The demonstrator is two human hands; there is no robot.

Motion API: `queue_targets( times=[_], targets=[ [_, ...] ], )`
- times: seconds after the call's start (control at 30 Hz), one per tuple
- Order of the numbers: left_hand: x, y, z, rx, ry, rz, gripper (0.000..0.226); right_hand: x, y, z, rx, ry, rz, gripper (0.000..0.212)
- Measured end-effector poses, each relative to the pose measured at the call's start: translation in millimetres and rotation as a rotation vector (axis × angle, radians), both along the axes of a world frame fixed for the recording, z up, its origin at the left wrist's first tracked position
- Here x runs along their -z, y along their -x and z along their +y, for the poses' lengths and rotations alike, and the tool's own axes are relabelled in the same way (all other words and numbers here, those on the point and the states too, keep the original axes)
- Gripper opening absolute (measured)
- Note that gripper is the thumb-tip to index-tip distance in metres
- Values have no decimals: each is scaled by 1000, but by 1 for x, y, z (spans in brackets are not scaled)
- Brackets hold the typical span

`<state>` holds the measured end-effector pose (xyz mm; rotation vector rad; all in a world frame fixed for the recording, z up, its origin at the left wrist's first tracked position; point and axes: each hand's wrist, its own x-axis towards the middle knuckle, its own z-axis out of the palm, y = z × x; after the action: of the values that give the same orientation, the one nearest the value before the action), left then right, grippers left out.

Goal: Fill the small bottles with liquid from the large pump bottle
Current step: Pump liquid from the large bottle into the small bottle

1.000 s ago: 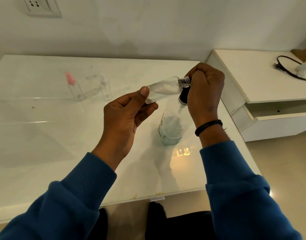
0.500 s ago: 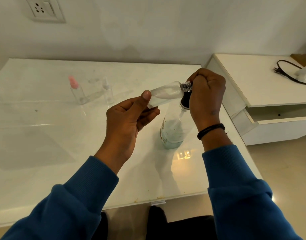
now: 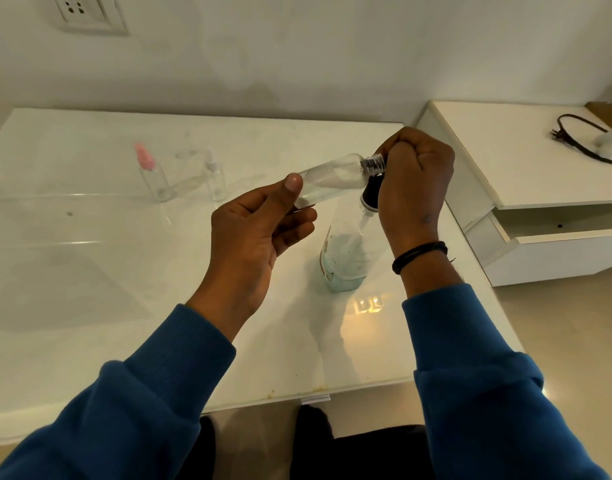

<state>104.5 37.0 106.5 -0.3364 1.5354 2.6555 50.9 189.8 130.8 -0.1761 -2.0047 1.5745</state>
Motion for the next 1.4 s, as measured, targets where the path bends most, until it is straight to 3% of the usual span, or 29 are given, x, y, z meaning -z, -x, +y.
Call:
queue_targets(
  times=[0.8, 1.4],
  targets=[
    [7, 1, 0, 16, -40, -11, 40, -1, -4, 0, -58, 98, -47, 29],
    [12, 3, -1, 59, -275, -61, 37, -3, 0, 0, -85, 25, -33, 28]
  ],
)
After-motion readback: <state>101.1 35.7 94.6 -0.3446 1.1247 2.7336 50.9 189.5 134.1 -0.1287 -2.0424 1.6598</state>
